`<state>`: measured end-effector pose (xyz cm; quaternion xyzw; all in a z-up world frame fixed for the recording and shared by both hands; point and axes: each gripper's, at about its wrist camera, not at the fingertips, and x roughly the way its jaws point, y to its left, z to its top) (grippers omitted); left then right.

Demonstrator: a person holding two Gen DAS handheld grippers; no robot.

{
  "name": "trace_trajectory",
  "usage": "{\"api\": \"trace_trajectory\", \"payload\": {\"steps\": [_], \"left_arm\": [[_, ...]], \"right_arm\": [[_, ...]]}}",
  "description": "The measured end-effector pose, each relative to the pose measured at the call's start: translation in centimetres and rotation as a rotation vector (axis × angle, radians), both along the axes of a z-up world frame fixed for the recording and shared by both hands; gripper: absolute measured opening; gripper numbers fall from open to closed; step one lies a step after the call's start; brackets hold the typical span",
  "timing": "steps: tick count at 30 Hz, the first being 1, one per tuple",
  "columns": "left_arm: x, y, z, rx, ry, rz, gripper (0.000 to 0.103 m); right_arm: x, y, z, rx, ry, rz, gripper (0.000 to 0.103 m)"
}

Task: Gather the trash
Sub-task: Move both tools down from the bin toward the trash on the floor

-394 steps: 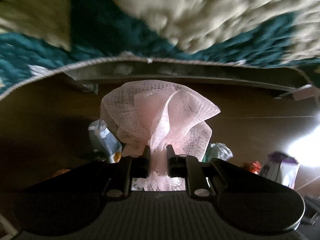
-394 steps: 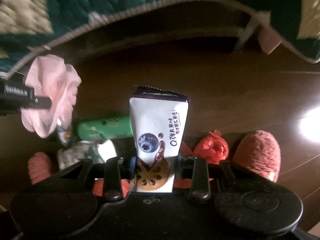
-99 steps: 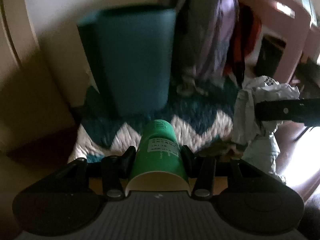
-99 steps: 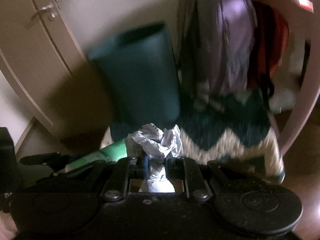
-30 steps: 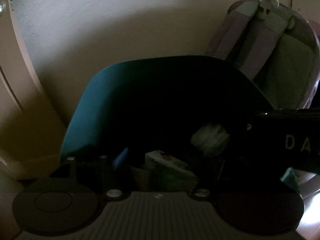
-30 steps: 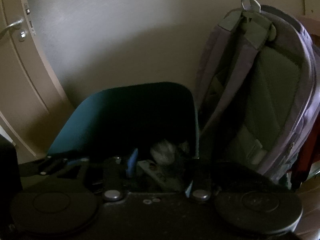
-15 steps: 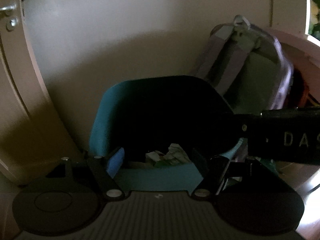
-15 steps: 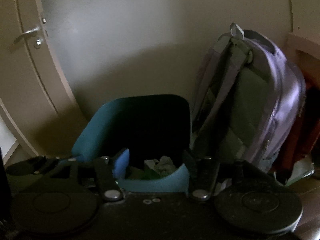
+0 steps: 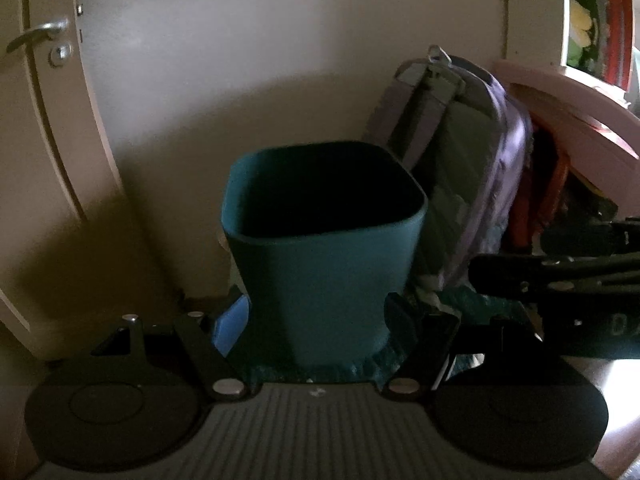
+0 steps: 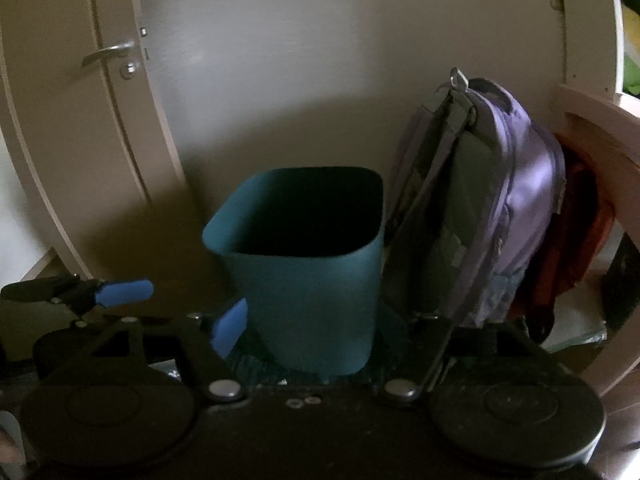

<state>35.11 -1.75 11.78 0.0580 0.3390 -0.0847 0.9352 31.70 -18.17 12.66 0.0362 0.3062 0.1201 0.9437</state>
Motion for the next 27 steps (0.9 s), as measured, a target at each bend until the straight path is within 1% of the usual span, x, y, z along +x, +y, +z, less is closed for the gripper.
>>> {"api": "trace_trajectory", "payload": {"steps": [3, 5, 7, 14, 20, 23, 27], "left_arm": [[-1.8, 0.2, -0.7, -0.007, 0.015, -0.002, 0.075], [-2.8, 0.4, -1.3, -0.014, 0.021, -0.006, 0.08], [-4.0, 0.6, -2.1, -0.017, 0.027, -0.01, 0.081], [-6.1, 0.6, -5.4, -0.001, 0.079, -0.022, 0.081], [-6.1, 1.0, -9.8, -0.002, 0.158, -0.011, 0.082], [-5.5, 1.3, -12.7, 0.004, 0.207, 0.003, 0.081], [-4.6, 1.6, -17.0, 0.024, 0.268, 0.031, 0.081]], "right_arm": [[-2.1, -0.2, -0.4, 0.004, 0.003, 0.017, 0.077], [-3.4, -0.3, -0.9, 0.0, 0.007, 0.027, 0.081], [-4.6, -0.3, -1.6, -0.006, 0.016, 0.03, 0.088], [-7.0, -1.1, -5.6, 0.027, 0.063, 0.019, 0.102], [-7.5, -2.1, -11.1, 0.08, 0.139, -0.045, 0.103], [-7.0, -2.8, -14.7, 0.114, 0.205, -0.086, 0.103], [-6.2, -3.2, -20.0, 0.114, 0.289, -0.13, 0.103]]}}
